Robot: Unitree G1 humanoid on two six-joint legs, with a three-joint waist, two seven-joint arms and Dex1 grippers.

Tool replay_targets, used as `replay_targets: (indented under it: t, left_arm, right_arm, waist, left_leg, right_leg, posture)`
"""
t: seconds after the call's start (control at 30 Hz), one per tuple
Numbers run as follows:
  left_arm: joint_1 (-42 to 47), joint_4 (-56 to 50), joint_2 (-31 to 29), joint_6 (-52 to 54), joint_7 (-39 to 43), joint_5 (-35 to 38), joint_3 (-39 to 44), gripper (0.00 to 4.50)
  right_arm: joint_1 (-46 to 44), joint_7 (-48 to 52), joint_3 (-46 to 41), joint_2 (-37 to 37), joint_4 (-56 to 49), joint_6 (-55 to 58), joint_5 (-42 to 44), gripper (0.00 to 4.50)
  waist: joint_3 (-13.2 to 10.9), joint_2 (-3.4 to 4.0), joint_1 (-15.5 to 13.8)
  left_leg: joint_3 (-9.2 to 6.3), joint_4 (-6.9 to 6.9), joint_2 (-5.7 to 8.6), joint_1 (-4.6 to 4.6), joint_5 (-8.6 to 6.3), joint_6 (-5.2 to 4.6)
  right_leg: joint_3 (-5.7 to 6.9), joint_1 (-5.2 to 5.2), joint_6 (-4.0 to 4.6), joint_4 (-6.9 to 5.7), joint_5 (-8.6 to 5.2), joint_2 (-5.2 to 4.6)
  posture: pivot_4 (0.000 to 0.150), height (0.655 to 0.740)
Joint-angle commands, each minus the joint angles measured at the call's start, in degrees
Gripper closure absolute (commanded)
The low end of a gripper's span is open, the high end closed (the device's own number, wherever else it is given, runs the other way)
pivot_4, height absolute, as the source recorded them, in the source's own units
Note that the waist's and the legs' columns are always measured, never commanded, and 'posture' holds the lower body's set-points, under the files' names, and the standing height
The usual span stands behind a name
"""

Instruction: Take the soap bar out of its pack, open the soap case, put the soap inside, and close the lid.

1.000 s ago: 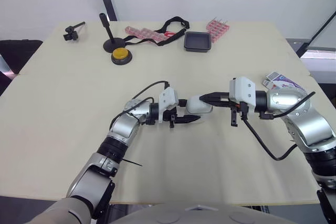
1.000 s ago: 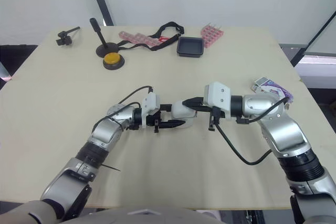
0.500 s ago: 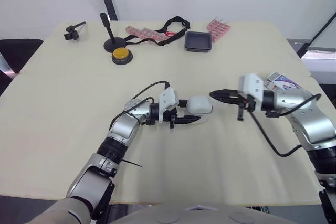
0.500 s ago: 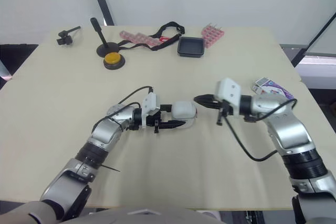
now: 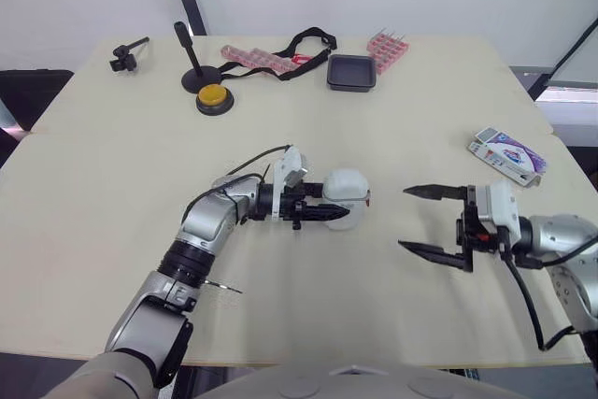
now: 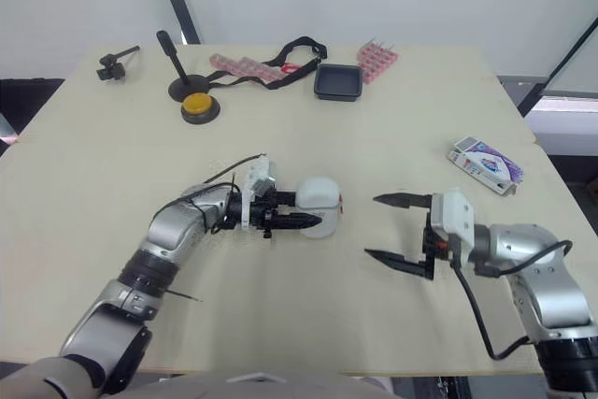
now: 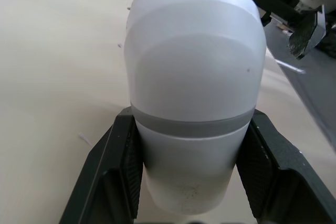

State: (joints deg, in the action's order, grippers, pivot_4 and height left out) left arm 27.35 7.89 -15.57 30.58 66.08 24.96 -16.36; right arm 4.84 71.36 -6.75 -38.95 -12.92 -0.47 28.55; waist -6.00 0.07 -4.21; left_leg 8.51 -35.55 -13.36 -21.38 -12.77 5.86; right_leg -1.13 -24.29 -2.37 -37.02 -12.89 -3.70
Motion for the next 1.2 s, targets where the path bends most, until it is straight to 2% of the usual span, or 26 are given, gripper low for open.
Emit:
replay_targets:
  t: [0.03, 0.27, 0.4, 0.6, 0.8, 0.87, 1.0, 1.03, 1.2]
  left_arm:
    - [1.9, -4.5, -1.7, 12.6, -0.9, 5.2, 1.6, 2.54]
    - [3.7, -7.1, -3.7, 39.1, -8.3, 11.8, 2.7, 2.54]
    - [3.9, -5.7, -1.4, 51.1, -14.1, 15.1, 7.3, 2.54]
    - [4.0, -4.2, -0.4, 55.7, -19.3, 14.5, 8.2, 2.54]
    - [3.2, -4.9, -3.4, 51.1, -18.2, 13.2, 3.3, 2.54]
    - [3.3, -4.5, -3.6, 48.8, -18.2, 12.6, 2.9, 1.51]
    - [3.6, -3.6, -4.0, 47.2, -18.0, 12.7, 2.3, 0.19]
    - [3.6, -3.6, -4.0, 47.1, -18.0, 12.8, 2.2, 0.03]
    - [5.4, -2.6, -6.6, 43.2, -15.9, 11.9, 0.8, 0.03]
  right_arm:
    - [0.0, -0.3, 0.1, 0.2, -1.8, -2.5, -0.7, 0.02]
    - [-0.4, -2.6, 0.7, 0.1, -2.1, -2.2, -1.8, 0.02]
    - [-1.1, -3.7, 1.3, -0.2, -3.5, -0.4, -1.2, 0.02]
    - [-1.3, -3.2, 1.8, -0.6, -4.1, 1.9, -0.2, 0.02]
    - [-1.2, -3.0, 1.9, -0.6, -4.1, 3.1, -0.1, 0.02]
    - [-1.4, -3.0, 1.9, -0.5, -4.0, 3.2, -0.3, 0.00]
    - [-1.4, -2.9, 1.9, -0.4, -4.0, 3.2, -0.4, 0.00]
    - [-1.4, -2.9, 1.9, -0.4, -4.0, 3.2, -0.4, 0.00]
    - [-1.8, -3.0, 2.2, -0.5, -3.6, 3.4, -0.7, 0.00]
  waist:
    - [0.0, 0.01, 0.1]
    - [0.0, 0.02, 0.0]
    - [0.0, 0.02, 0.0]
    - [0.0, 0.02, -0.2]
    - [0.0, 0.03, 0.0]
    - [0.0, 0.04, 0.0]
    - [0.0, 0.07, -0.1]
    - [0.0, 0.07, -0.2]
    - [0.0, 0.05, 0.1]
  left_leg:
    - [0.00, -0.01, 0.01, 0.00, 0.00, 0.00]
    - [0.00, 0.00, 0.03, -0.02, 0.00, 0.00]
    - [0.00, 0.01, 0.05, -0.02, 0.01, 0.01]
    - [-0.03, 0.02, 0.07, -0.03, 0.01, 0.02]
    - [-0.04, 0.15, 0.08, 0.03, 0.01, 0.02]
    - [-0.05, 0.16, 0.07, 0.03, 0.01, 0.02]
    - [-0.06, 0.16, 0.10, 0.07, 0.01, 0.02]
    - [-0.06, 0.16, 0.15, 0.10, 0.02, 0.02]
    - [-0.06, 0.17, 0.33, 0.24, 0.14, -0.04]
  right_leg:
    - [0.00, 0.00, 0.00, 0.00, 0.00, 0.00]
    - [0.01, 0.00, 0.00, 0.02, 0.00, 0.10]
    - [0.01, 0.00, 0.00, 0.04, 0.00, 0.13]
    - [0.02, 0.06, -0.01, 0.12, 0.00, 0.13]
    - [0.04, 0.16, -0.01, 0.30, 0.01, 0.13]
    - [0.05, 0.17, -0.02, 0.32, 0.01, 0.13]
    - [0.07, 0.25, -0.02, 0.34, 0.01, 0.10]
    - [0.07, 0.29, -0.02, 0.35, 0.02, 0.06]
    - [0.04, 0.41, -0.03, 0.37, 0.03, -0.14]
  posture:
    - [0.150, 0.7291]
    - [0.150, 0.7291]
    - [0.150, 0.7291]
    - [0.150, 0.7291]
    - [0.150, 0.7291]
    - [0.150, 0.7291]
    - [0.150, 0.7291]
    - [0.150, 0.7291]
    - [0.150, 0.7291]
